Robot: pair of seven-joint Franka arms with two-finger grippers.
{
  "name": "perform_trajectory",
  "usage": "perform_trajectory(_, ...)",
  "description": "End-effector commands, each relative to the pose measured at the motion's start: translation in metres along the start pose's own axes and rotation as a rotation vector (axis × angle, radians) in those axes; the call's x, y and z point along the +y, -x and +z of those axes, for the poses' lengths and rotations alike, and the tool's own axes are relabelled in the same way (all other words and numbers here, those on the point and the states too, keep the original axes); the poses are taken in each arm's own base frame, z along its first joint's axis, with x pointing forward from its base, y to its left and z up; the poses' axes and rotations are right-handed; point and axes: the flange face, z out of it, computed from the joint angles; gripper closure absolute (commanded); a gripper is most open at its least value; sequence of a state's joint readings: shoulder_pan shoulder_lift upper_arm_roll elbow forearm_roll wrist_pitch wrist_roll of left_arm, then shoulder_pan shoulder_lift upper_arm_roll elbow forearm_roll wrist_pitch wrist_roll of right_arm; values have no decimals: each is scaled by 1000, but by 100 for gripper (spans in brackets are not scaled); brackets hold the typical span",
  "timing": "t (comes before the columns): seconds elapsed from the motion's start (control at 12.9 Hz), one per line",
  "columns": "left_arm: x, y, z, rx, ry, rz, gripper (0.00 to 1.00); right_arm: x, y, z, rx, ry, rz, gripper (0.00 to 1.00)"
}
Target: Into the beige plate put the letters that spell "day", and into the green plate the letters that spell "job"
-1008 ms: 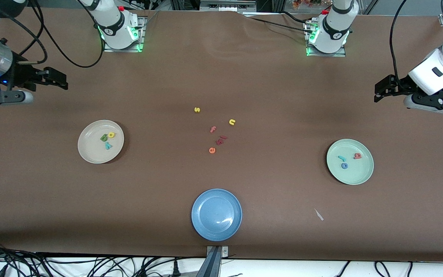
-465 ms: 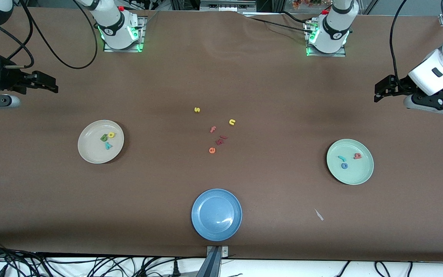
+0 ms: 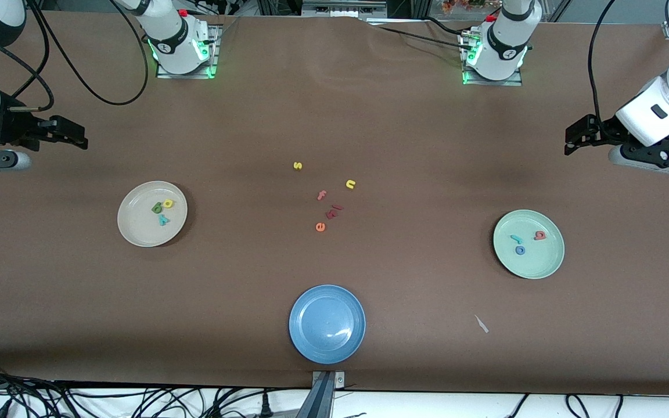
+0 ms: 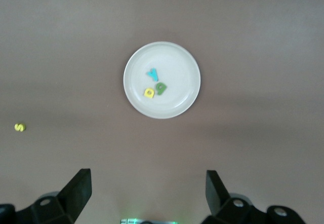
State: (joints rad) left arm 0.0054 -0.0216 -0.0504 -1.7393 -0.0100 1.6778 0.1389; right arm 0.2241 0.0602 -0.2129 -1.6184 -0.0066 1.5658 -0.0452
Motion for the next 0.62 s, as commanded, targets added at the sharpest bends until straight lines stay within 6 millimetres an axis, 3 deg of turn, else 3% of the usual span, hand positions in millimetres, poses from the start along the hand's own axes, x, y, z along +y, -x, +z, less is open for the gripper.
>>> perform_trajectory(0.0,-2,-2,-6,-7,-19,-5,0,1,-4,-7,36,36,-19,0)
perform_trajectory(0.54,-1,-2,-6,-7,-19,-2,0,3,-9,-5,53,37,-21,0)
